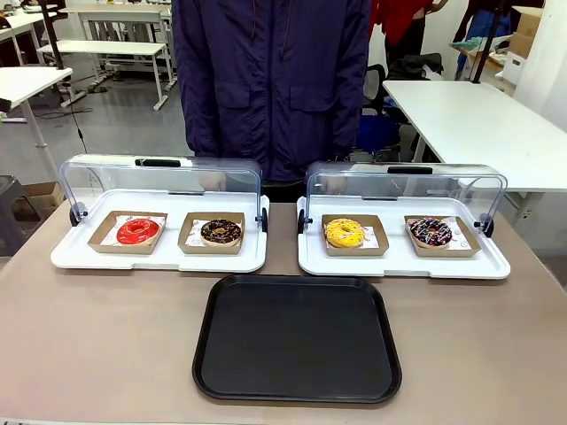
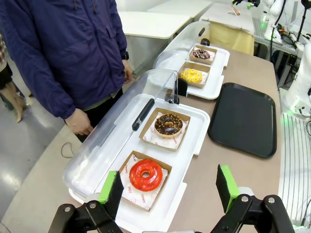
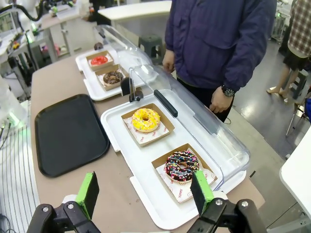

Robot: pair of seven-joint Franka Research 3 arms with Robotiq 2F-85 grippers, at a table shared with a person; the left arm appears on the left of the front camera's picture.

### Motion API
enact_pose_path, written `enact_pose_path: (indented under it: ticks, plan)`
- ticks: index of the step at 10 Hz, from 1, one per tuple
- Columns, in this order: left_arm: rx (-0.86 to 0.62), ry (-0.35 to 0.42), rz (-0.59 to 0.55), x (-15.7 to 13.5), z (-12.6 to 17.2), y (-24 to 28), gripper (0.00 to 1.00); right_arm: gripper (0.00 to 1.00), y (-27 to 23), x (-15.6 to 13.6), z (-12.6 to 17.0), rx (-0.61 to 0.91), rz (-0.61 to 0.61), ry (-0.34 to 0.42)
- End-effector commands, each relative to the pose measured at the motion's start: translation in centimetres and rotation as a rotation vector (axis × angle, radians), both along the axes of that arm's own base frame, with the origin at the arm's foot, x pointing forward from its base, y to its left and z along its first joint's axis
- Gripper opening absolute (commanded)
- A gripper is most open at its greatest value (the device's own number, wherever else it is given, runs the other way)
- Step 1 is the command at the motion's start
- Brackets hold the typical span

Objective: Move the first donut from the left to the tray.
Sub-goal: Pick up the Paper togo box containing the Donut indicated by the person and place it on the Handle tray.

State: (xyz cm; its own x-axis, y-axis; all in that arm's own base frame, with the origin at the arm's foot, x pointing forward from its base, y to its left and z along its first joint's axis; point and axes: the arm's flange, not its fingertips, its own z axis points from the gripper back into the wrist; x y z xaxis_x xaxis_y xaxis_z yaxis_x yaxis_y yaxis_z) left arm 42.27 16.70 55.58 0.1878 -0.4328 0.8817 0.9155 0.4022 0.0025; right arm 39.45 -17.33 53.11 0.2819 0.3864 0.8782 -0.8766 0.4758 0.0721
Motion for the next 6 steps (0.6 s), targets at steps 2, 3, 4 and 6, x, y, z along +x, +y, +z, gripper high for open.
enact_pose_path:
  ticks: [2,3,4,6]
  plan:
    - [-0.020,-0.011,-0.009,0.07,0.00,0.03,1.00,1.00,0.00,0.22,0.00,0.015,0.012,-0.033]
    - [-0.020,-0.011,-0.009,0.07,0.00,0.03,1.00,1.00,0.00,0.22,0.00,0.015,0.012,-0.033]
    - [-0.020,-0.011,-0.009,0.07,0.00,0.03,1.00,1.00,0.00,0.22,0.00,0.015,0.012,-0.033]
    - [-0.020,-0.011,-0.009,0.07,0.00,0.03,1.00,1.00,0.00,0.22,0.00,0.015,0.012,-0.033]
